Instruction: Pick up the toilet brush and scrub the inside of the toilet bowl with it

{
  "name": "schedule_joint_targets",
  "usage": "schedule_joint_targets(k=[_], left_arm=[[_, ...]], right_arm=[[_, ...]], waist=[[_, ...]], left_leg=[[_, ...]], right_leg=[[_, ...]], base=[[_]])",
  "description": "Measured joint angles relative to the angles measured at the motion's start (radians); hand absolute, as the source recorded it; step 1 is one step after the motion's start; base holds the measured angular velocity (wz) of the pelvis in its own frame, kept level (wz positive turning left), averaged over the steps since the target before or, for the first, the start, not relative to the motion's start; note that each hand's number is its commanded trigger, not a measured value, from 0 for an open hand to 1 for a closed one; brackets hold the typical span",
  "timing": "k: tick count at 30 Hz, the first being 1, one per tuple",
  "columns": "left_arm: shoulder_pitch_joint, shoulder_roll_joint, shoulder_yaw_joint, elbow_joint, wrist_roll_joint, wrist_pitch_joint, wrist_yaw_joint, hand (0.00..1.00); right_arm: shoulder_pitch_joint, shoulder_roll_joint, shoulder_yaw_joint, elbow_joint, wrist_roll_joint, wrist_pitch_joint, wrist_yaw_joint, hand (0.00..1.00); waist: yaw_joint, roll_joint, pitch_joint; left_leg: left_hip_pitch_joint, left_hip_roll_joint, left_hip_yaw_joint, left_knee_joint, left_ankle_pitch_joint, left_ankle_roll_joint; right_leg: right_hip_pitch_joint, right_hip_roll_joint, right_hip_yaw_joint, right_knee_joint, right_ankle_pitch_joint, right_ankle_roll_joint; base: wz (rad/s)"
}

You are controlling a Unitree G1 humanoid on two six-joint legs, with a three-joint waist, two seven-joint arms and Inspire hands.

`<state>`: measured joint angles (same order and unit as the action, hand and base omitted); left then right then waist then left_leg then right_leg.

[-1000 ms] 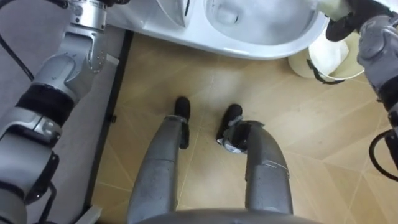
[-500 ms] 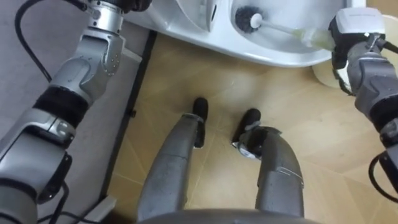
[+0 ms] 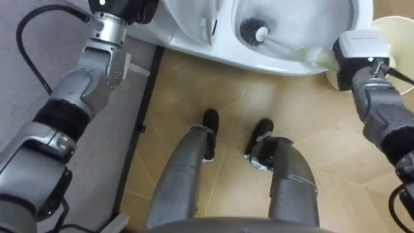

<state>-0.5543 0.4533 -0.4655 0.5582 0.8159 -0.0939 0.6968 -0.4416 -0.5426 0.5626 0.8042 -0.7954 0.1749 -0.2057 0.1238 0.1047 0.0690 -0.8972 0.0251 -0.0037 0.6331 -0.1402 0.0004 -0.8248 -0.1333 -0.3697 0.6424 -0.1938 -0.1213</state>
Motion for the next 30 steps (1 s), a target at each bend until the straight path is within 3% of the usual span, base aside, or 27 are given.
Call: schedule_joint_targets(k=[3,7,13,17,22,27,30], left_arm=[[0.004,0.005,0.002,0.000,-0.023,-0.008,-0.002,0.00],[0.004,0.009,0.016,-0.001,-0.022,0.002,0.000,0.00],[0.000,0.013,0.019,-0.001,-0.019,0.004,0.016,0.00],[-0.009,0.009,0.019,0.001,-0.018,0.007,0.041,0.00],[-0.024,0.011,0.019,0.011,-0.018,0.009,0.074,0.00],[-0.034,0.024,0.019,0.011,-0.019,0.010,0.081,0.00],[-0.039,0.025,0.019,0.011,-0.018,0.010,0.080,0.00]], right_arm=[[0.016,-0.001,0.000,0.007,0.002,-0.001,-0.001,1.00],[-0.001,-0.009,0.001,0.078,0.040,-0.027,-0.022,1.00],[-0.095,0.005,-0.002,0.248,0.301,-0.078,-0.006,1.00],[-0.182,0.017,-0.038,0.321,0.456,-0.109,-0.004,1.00],[-0.263,0.019,-0.074,0.355,0.513,-0.114,-0.035,1.00],[-0.266,0.018,-0.075,0.355,0.517,-0.113,-0.043,1.00],[-0.276,0.015,-0.076,0.360,0.510,-0.111,-0.043,1.00]], waist=[[-0.006,0.000,0.0000],[0.016,0.000,0.0000],[0.016,-0.005,0.0024],[0.012,-0.027,0.0125],[0.002,-0.058,0.0121],[-0.008,-0.089,0.0134],[-0.015,-0.093,0.0140]], left_leg=[[0.001,0.006,0.003,0.007,-0.005,0.001],[0.001,0.007,0.004,0.010,-0.008,0.001],[0.001,-0.016,0.004,0.014,-0.004,0.005],[-0.004,-0.028,0.024,0.021,-0.003,0.008],[-0.021,-0.027,0.023,0.030,0.000,0.007],[-0.037,-0.023,0.032,0.044,0.003,0.013],[-0.046,-0.027,0.032,0.061,0.000,0.019]], right_leg=[[0.006,0.005,-0.001,-0.002,0.000,0.000],[0.007,0.007,-0.001,-0.001,0.000,0.000],[-0.007,-0.025,0.002,0.046,-0.021,0.004],[-0.037,-0.044,0.027,0.091,-0.034,0.004],[-0.053,-0.047,0.024,0.102,-0.036,0.001],[-0.063,-0.057,0.015,0.115,-0.039,0.000],[-0.070,-0.073,0.009,0.137,-0.048,0.001]], base=[[-0.01],[0.00],[0.10],[0.01],[0.03],[0.04],[0.07]])
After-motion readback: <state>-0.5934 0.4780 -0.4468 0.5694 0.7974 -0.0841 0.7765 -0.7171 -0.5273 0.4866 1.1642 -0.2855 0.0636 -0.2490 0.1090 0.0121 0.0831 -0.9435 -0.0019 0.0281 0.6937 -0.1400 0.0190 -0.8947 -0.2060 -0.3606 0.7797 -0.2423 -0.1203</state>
